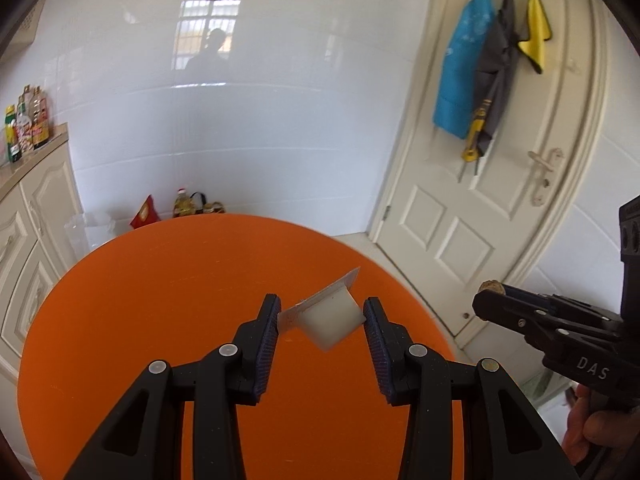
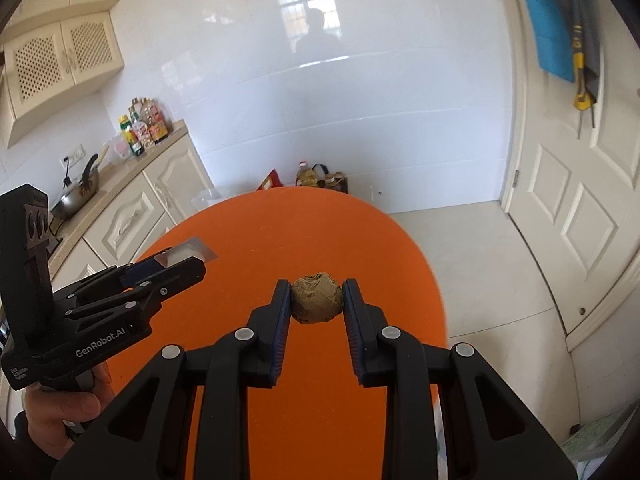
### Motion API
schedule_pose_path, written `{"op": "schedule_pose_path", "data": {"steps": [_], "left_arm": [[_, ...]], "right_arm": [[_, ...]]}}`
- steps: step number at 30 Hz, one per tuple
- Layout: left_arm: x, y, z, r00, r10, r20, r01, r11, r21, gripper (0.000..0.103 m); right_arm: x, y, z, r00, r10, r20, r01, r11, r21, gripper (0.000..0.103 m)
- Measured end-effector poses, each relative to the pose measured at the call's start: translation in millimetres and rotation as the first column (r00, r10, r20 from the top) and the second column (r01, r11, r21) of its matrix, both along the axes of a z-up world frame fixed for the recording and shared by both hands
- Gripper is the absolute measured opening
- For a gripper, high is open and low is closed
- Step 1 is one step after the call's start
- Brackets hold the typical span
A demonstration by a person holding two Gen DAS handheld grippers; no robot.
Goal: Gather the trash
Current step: 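Carry both items to the blue bin, then open both tools over the blue bin to drop the items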
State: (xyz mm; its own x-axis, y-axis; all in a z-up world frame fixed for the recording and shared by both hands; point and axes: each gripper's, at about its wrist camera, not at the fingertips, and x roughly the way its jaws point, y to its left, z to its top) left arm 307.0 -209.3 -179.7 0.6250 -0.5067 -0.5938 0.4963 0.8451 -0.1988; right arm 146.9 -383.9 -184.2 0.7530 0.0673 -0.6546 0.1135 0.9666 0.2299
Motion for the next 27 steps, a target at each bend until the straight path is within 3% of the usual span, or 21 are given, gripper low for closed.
{"op": "schedule_pose_path", "data": {"steps": [3,7,13,20,27], "left_arm": [[-42,-16,18,0.998,-0.054,0.027,0.054,0.998,-0.011,0.038],[-69,-45,30,0.987,-0.153,0.044,0.154,0.988,-0.020,0.038],[-94,-100,25,0.946,-0.322,0.030,0.322,0.947,-0.015,0.038],[-110,-168,-20,0.870,-0.483,-0.099,0.485,0.874,0.004,0.038],[-112,-229,-87,0.786,-0.555,-0.273,0.591,0.804,0.067,0.038]], "right_arm": [[-32,-24,6,0.998,-0.062,0.016,0.062,0.998,0.005,0.026],[-72,-61,10,0.987,-0.159,0.020,0.159,0.987,-0.009,0.026],[-135,-132,-9,0.942,-0.335,-0.029,0.335,0.942,-0.011,0.026],[-190,-208,-64,0.865,-0.478,-0.151,0.487,0.873,0.030,0.026],[-200,-258,-137,0.808,-0.510,-0.296,0.554,0.828,0.088,0.026]]}}
